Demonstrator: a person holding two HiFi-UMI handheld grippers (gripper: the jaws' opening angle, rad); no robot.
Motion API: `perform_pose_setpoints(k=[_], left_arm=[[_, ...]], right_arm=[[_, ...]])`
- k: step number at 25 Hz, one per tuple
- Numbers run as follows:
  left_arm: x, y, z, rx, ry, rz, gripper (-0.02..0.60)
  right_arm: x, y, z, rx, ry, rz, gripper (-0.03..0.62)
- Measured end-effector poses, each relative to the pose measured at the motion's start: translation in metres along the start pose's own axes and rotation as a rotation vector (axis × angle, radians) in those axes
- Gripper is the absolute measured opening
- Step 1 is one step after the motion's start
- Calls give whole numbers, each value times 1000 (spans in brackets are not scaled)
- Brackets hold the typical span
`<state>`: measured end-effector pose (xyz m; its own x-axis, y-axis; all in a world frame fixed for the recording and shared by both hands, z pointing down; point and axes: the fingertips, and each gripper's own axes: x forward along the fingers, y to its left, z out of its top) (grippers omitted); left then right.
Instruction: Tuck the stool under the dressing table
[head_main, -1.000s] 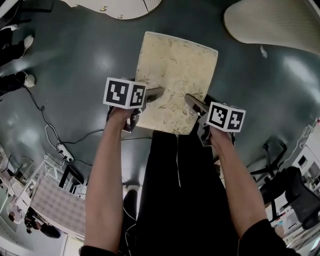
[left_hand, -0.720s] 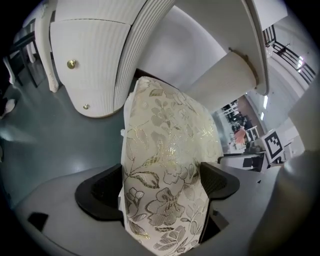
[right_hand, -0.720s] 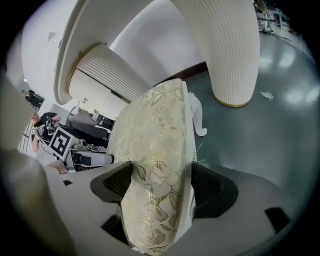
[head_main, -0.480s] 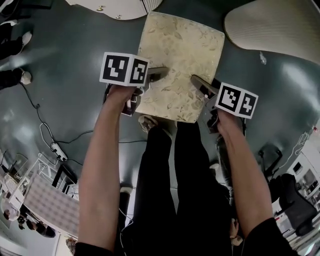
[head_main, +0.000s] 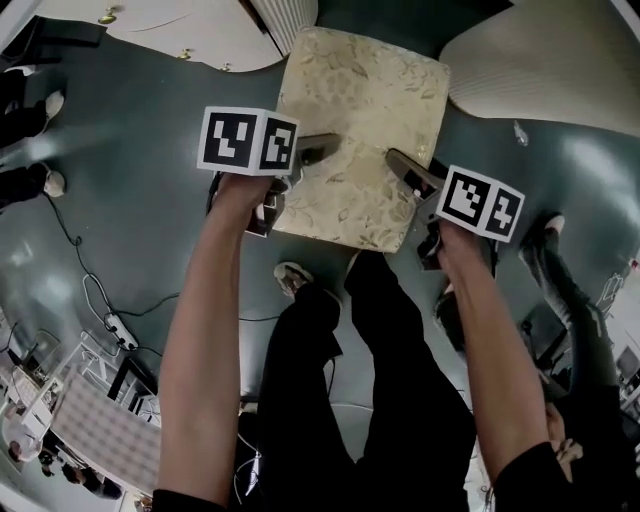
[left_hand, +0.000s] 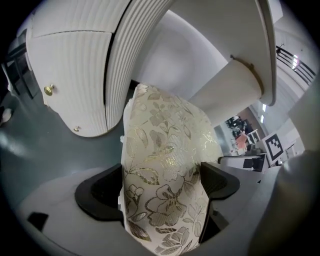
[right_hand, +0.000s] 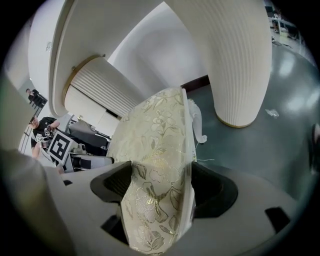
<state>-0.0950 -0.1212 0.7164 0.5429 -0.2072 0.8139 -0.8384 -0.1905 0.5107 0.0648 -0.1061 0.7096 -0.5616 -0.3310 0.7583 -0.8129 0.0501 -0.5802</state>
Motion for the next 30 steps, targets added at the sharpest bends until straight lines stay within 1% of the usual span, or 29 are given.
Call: perform_pose_setpoints(k=[5,8,10,12,14,15,18,22,30], left_arm=[[-1,-2,3,25,-61,5,483],[-4,-2,9,65,-118,22,483],[-7,-4,3,82,-154,31,483],[-9,-4,6,104,-202,34,483],[-9,-1,21,143,-270,33,483],[-7,0,23,161,-293,26,483],[-4,-3,-1,182,-292,1,483],[-7,-1,7,188,-296,13,483],[-7,-2,5,196,-304,0,483]], right_arm=[[-2,0,1,-7,-55,-4,331],[0,1,6,-18,-121,19,331],[-4,1,-1,-19,-160,28,332],[-4,2,1,-31,-195,33,332],[2,3,15,-53,-233,46,333],[4,2,16,-56,-241,51,333],[0,-2,-8,-38,-234,49,332],[-2,1,2,-58,-284,50,333],[-2,0,0,-70,-310,58,332]])
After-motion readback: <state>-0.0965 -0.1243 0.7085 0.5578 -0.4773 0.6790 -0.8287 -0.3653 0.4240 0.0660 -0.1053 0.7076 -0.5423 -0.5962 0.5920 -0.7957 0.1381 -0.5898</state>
